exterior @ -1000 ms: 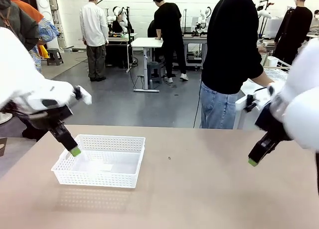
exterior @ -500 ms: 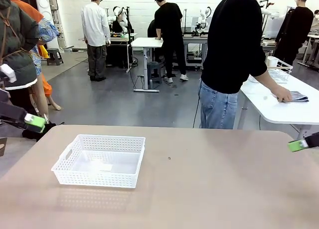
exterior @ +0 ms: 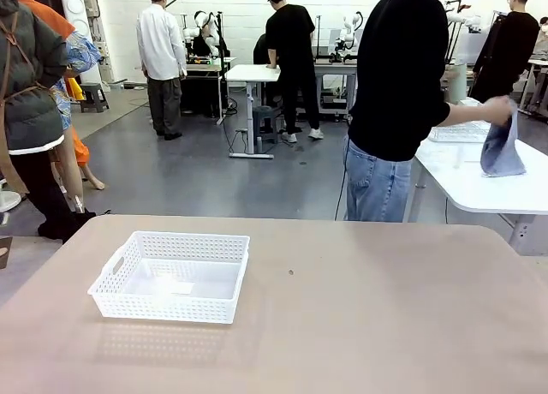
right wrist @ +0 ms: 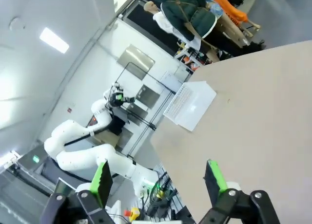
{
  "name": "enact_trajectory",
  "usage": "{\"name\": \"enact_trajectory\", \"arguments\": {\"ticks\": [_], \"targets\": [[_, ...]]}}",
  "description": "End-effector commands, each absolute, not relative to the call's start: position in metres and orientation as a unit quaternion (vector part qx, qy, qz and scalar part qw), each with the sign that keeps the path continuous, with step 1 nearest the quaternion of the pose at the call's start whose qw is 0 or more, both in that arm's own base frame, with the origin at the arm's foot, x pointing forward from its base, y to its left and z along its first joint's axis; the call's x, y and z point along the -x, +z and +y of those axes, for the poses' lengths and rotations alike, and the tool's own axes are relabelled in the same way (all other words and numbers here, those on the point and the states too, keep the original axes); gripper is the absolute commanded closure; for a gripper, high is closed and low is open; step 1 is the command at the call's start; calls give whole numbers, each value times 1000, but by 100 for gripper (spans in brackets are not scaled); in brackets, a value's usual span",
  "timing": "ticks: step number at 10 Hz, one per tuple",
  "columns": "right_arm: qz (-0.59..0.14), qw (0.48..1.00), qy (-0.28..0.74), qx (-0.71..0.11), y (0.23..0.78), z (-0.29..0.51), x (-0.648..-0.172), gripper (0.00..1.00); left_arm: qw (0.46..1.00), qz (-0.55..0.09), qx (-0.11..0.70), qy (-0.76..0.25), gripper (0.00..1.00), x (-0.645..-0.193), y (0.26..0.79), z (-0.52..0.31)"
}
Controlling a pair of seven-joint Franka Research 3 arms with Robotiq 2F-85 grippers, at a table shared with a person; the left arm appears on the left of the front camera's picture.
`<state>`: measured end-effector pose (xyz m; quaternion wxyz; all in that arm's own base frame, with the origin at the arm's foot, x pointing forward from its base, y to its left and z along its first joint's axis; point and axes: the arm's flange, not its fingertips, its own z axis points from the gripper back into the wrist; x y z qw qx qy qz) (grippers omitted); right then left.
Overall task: Clean and organize the cups into the basket.
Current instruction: Pick up the Organizing basket and move it to the center of the table, then pick up the Reusable plastic cup from the right side of the table and place it inside the Organizing basket.
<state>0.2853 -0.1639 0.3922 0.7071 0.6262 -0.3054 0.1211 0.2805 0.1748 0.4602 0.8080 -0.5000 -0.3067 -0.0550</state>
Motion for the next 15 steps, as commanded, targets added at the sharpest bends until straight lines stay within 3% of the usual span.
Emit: {"name": "enact_trajectory", "arguments": {"ticks": [1,4,9,15], "targets": [[-307,725,98,-609,389,-179,-274,0,810,-319,490,-39,0,-269,461,184],[-261,762,89,-586,390,-200,-244,0,822,-323,470,-9,0,-244,460,211],[-274,790,52,-546,393,-207,-231,0,839,-322,437,20,0,-225,459,224],[-274,772,66,-570,384,-221,-223,0,824,-332,458,31,0,-225,459,230]]}}
